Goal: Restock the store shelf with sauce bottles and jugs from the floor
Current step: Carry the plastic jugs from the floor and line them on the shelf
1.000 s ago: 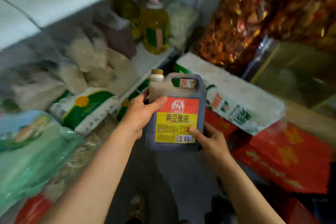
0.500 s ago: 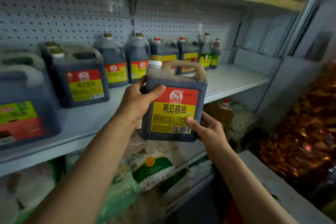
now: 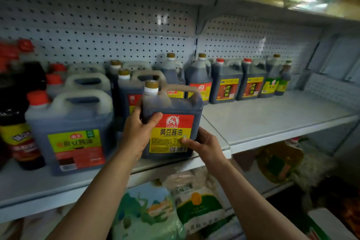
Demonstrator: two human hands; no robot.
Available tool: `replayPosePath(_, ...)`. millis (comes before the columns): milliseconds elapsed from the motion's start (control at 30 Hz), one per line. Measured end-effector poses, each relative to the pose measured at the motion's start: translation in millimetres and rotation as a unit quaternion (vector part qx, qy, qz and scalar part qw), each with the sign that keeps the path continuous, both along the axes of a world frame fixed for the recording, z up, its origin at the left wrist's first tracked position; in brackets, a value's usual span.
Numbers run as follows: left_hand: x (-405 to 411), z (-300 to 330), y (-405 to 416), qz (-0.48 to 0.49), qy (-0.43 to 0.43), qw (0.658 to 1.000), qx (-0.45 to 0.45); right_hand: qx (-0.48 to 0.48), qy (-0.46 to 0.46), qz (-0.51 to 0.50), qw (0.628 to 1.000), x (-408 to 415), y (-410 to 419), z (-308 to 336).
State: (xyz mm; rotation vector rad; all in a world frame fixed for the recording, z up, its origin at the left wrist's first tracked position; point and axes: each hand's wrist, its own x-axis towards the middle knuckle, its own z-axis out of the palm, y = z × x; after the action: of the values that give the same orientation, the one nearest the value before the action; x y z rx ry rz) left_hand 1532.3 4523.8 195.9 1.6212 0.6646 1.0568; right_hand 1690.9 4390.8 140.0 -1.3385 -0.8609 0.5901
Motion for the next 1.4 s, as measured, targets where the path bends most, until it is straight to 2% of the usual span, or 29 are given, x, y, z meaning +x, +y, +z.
replayPosePath(333,-3,-21,22,0.153,-0.007,0.987,0.042,-0.048,-0.056,0.03,0.997,-1,61,-1)
replayPosePath(433,-3,-20,19,0.158,-0.006,0.986,0.056,-0.054,-0.067,0.023,0.996,0,64,-3)
replayPosePath(800,9,-34,7,0.229,-0.005,0.971,0.066,-0.107,-0.124,-0.014,0.986,-5,54,-7)
replayPosePath(933,11,-33,-18,0.249,0.015,0.967,0.059,-0.131,-0.102,-0.096,0.981,1,6,-6)
replayPosePath(1100,20,-35,-88,0.179,0.029,0.981,0.073,-0.193,-0.13,-0.19,0.954,2,-108,4)
replayPosePath(1267,28,-29,-210,0.012,0.066,0.995,0.074,-0.241,-0.181,-0.279,0.912,-29,-246,26)
replayPosePath(1400,11,-37,-312,-0.134,0.113,0.981,0.079,-0.279,-0.21,-0.356,0.867,-76,-371,36)
